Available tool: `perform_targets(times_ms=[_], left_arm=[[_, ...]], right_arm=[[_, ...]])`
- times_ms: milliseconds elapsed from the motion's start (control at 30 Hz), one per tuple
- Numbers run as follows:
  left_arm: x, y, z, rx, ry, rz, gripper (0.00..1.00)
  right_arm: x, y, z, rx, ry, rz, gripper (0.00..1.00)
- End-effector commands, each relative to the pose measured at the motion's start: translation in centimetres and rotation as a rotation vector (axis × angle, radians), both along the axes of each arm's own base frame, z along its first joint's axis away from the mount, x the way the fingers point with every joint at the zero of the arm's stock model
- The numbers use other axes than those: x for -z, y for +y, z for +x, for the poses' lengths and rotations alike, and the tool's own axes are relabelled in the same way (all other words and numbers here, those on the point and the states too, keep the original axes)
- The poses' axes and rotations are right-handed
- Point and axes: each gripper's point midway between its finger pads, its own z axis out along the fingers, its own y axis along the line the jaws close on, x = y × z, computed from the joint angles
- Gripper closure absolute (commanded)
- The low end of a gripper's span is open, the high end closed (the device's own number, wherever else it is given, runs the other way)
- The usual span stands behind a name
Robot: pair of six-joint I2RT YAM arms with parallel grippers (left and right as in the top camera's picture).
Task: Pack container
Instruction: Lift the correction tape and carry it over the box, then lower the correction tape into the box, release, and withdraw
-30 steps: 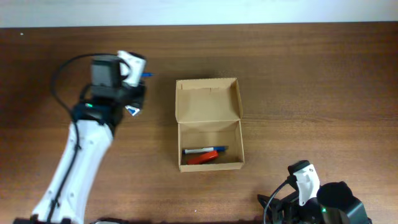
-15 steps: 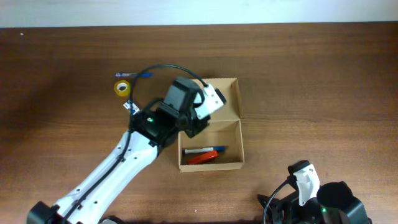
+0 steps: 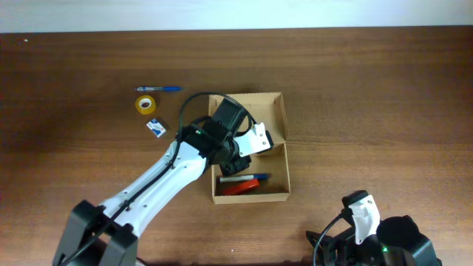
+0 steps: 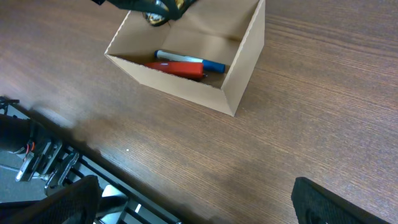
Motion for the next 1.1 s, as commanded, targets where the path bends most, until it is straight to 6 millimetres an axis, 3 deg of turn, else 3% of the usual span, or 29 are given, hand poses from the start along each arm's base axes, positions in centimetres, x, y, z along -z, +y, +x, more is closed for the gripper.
perform_targets(times_ms=[0,333,400,433,533,600,900,1067], left_arm=[[0.9,-0.3,-0.8,0.081,0.024,0.019,0.98],[1.5,0.1,-1.2,0.138,0.022,0.053,0.98],[1.7,0.1,-1.2,0.139,0.025,0.055,0.93],[1.7,0.1,-1.2,0.138,0.026,0.055,0.88],[1.7,0.1,-1.2,0.138,0.026,0.055,0.51],[1.7,0.1,-1.0,0.136,0.02,0.056,0.44],[0.9,-0.2,-0.5,0.12,0.0,0.037,0.42],[-4.0,-0.6,2.1,0.017,-0.117,0.0,0.42]], right_arm=[[0.1,0.2,-0.1,-0.014,0.005,-0.001,0.01],[0.1,0.2,-0.1,-0.014,0.005,-0.001,0.01],[0.1,0.2,-0.1,-0.014,0.005,-0.001,0.01],[0.1,0.2,-0.1,-0.014,0.005,-0.001,0.01],[0.1,0.2,-0.1,-0.014,0.005,-0.001,0.01],[0.1,0.2,-0.1,-0.014,0.005,-0.001,0.01],[0.1,0.2,-0.1,-0.014,0.005,-0.001,0.01],[0.1,0.2,-0.1,-0.014,0.005,-0.001,0.01]])
